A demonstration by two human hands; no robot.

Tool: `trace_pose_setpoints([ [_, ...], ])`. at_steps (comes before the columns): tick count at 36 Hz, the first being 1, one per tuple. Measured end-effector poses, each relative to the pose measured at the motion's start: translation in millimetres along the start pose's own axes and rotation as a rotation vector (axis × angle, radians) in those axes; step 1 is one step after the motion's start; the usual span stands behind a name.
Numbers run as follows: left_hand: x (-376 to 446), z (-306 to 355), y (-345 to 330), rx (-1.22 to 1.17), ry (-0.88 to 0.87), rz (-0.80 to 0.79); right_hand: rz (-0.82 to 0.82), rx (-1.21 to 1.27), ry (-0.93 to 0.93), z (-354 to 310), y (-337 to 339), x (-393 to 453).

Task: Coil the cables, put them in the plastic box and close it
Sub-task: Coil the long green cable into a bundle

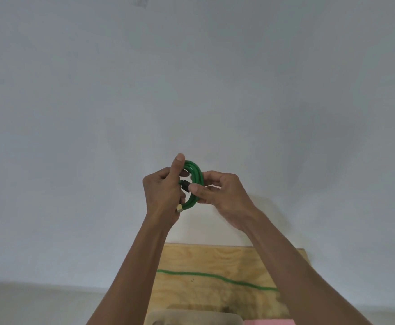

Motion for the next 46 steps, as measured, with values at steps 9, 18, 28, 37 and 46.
trace_pose_setpoints([
  [9, 1, -9, -3, -0.009, 0.045, 0.026, 0.179, -0.183, 0.108, 10, -4, -2],
  [18, 3, -9, 1, -0.011, 0.048, 0.052, 0.118, -0.135, 0.056, 12, -8, 3],
  [28, 0, -13, -6, 0.069, 0.078, -0.044, 0.047, -0.015, -0.041, 26, -7, 2],
  [37, 0, -19, -6, 0.074, 0.077, 0.068, 0.273, -0.24, 0.157, 20, 1, -4],
  [46, -4, -23, -12, 0.107, 0.069, 0.077, 0.414, -0.416, 0.409, 2, 0, -15],
])
Point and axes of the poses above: each hand's wrist, its own x-axis towards the middle knuckle, its own y-axis out of the back of the hand, z = x × y, the point moved 7 cm from there along x, towards the middle knuckle, and after that the axes turned 15 degrees about x, right-handed, at the moved point
